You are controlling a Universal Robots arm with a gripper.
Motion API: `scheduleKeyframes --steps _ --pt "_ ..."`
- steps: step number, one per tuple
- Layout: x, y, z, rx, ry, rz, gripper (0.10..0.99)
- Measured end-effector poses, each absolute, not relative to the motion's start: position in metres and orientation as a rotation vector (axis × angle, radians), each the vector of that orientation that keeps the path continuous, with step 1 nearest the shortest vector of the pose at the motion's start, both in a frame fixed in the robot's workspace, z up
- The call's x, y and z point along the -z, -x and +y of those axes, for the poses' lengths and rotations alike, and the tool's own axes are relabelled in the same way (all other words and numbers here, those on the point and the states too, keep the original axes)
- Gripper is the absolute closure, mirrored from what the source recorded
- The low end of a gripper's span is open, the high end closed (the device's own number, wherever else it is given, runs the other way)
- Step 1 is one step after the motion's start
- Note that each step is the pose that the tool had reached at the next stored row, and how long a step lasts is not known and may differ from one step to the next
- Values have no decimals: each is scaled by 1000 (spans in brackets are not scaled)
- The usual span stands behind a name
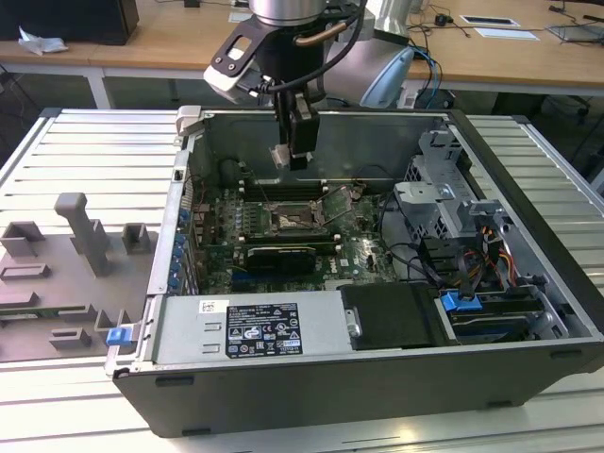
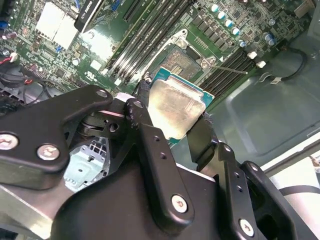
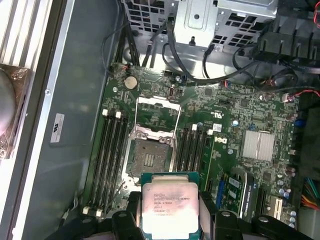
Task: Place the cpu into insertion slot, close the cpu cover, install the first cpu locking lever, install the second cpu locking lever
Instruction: 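Place the cpu into insertion slot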
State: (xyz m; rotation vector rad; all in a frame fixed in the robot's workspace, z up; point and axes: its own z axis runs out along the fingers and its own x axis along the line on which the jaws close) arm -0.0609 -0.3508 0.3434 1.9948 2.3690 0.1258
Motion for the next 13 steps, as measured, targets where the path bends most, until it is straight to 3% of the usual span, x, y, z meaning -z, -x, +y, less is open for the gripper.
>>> scheduleKeyframes --steps 13 --pt "-322 61 -350 -121 -2105 2268 545"
